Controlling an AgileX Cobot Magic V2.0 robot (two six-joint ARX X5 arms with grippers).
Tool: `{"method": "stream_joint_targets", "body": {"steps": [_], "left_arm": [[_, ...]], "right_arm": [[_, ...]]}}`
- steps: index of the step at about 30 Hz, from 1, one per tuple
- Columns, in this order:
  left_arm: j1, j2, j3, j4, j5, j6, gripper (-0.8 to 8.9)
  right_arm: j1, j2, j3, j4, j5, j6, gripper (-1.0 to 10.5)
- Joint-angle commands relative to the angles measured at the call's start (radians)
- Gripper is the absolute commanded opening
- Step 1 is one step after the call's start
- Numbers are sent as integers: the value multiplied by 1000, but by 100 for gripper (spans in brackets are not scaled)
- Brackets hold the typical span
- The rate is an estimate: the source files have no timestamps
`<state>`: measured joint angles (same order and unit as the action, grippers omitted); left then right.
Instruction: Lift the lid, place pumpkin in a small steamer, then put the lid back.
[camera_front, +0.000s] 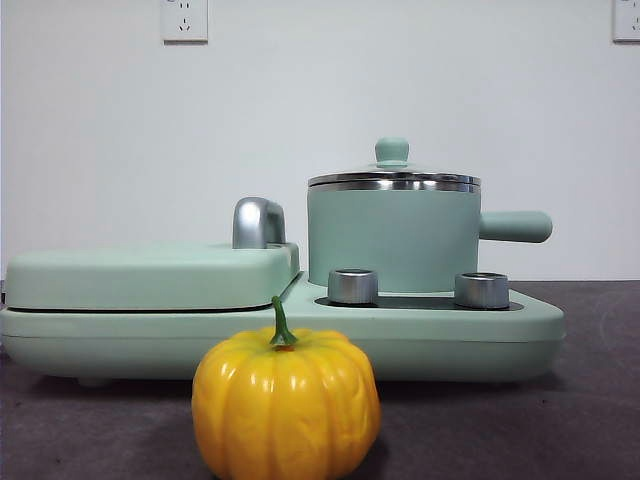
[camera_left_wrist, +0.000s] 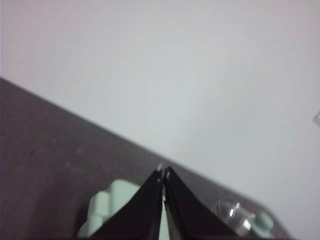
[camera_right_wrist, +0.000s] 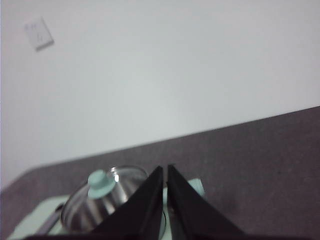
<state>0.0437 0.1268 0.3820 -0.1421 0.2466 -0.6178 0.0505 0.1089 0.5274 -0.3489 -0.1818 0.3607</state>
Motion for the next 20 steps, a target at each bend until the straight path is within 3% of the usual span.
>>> {"method": "stream_joint_targets", "body": {"steps": [1,6,13,17,20], "left_arm": [[2,73,116,-87,28,165,9],[2,217,286,-191,82,317,9],[-11,410,445,-289,251,435,9],[-59,489,504,-335,263,606,10],[-98,542,515,-324,263,677,9]], "right_arm": [[0,52,71,-31,-7,-116,11],[0,172,179,-98,-65,-243,11],[3,346,281,-175,-204,-393,11],[35,396,294,-198,-243,-456,12],[86,414,294,-227,-241,-513,12]]}}
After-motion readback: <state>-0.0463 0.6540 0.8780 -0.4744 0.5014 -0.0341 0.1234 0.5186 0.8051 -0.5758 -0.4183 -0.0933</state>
